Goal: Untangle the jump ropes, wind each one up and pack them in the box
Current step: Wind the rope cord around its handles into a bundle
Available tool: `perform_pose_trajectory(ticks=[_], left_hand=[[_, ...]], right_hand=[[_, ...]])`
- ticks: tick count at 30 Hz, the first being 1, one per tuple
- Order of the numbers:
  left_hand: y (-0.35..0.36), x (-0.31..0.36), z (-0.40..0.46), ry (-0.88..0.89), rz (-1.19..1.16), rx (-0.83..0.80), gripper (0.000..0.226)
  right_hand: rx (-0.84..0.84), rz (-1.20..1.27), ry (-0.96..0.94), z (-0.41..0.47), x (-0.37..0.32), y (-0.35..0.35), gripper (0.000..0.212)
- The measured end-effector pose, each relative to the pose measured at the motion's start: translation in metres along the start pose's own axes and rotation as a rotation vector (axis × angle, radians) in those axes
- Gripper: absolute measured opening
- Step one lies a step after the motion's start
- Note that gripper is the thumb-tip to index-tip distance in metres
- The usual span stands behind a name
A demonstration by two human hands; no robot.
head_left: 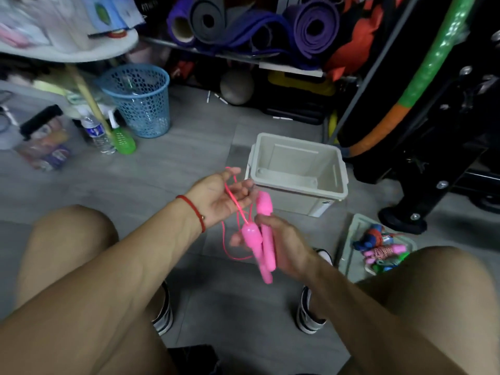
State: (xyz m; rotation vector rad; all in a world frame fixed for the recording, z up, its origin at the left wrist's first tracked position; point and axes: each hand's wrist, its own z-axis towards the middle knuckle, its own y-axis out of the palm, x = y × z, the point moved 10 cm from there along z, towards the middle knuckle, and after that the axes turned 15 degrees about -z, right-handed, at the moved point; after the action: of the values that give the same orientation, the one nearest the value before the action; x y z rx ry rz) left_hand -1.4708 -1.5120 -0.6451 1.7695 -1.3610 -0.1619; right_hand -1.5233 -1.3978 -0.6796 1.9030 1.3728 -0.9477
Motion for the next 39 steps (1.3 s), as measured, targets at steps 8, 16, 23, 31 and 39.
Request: perform_pose_trajectory(ticks=[8,16,23,31,39], left_hand=[[-0.046,0.001,0.009,0.104,0.567,0.129,0.058],[-0.058,-0.069,-0.016,0.005,0.684,-0.105,0.013],[-0.047,-0.056,-0.013,-0.042,0.51,-0.127,0.029],[-0.044,-0.055,-0.007,-0.089,0.601,-0.172,0.03],[-0.013,-0.067,-0.034,-0.277,0.709,-0.51,0.026]], right_hand=[[0.154,0.224,-0.147,0.027,-0.023,-0.016,0.019],[0.351,-0.028,-0.167,0.045,-0.024,-0.031,0.031],[0.273,-0.25,-0.029,0.051,0.009,-0.007,0.046],[0.186,-0.517,0.021,0.047,-0.002,-0.016,0.059],[0.275,-0.685,-0.503,0.006,-0.104,-0.059,0.03]])
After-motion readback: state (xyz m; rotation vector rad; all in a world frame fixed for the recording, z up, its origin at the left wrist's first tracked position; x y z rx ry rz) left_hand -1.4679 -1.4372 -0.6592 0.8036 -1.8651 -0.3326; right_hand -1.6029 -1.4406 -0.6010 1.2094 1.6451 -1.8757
